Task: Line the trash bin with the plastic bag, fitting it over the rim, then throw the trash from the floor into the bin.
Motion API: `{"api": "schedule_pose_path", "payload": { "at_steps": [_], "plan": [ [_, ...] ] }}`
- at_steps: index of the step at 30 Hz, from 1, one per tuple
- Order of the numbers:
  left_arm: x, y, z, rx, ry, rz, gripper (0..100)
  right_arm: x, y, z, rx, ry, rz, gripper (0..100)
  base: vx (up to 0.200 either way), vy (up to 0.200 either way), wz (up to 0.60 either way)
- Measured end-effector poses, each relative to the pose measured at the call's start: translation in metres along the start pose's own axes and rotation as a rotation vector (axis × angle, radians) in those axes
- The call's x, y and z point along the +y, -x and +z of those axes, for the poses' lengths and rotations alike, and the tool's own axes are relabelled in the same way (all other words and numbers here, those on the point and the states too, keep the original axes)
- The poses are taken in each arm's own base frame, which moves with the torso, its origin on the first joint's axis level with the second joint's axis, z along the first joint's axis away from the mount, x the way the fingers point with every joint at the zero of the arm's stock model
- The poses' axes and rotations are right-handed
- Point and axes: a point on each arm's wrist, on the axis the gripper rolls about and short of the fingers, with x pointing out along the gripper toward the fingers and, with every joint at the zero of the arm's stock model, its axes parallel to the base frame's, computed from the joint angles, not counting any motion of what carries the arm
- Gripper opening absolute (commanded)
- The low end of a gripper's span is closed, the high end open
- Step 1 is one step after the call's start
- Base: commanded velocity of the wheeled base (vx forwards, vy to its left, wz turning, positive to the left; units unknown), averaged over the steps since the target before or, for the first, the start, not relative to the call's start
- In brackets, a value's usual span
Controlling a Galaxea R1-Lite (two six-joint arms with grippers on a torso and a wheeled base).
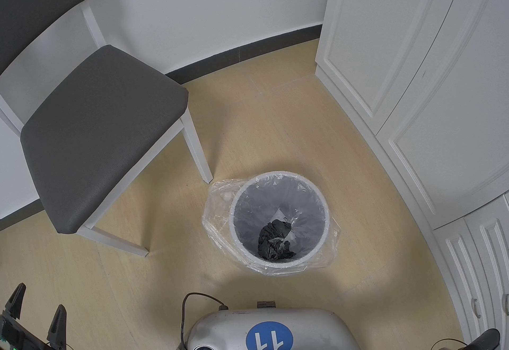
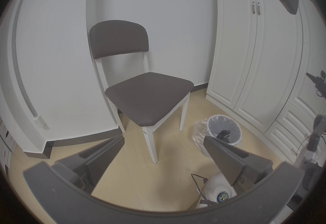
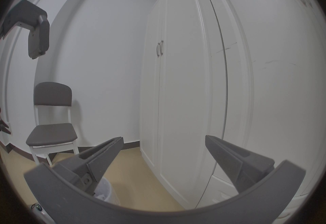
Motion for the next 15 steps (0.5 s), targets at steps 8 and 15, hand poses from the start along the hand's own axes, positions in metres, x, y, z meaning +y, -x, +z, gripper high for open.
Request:
{"api": "schedule_pose_path", "payload": {
  "at_steps": [8, 15],
  "plan": [
    [0.0, 0.0, 0.0, 0.0, 0.004, 0.0, 100, 0.001, 0.002, -0.022, 0.219, 0.067, 0.024, 100, 0.0, 0.0, 0.0],
    [0.0, 0.0, 0.0, 0.0, 0.006, -0.001, 100, 0.002, 0.006, -0.036, 0.356, 0.095, 0.038, 100, 0.0, 0.0, 0.0]
  ]
}}
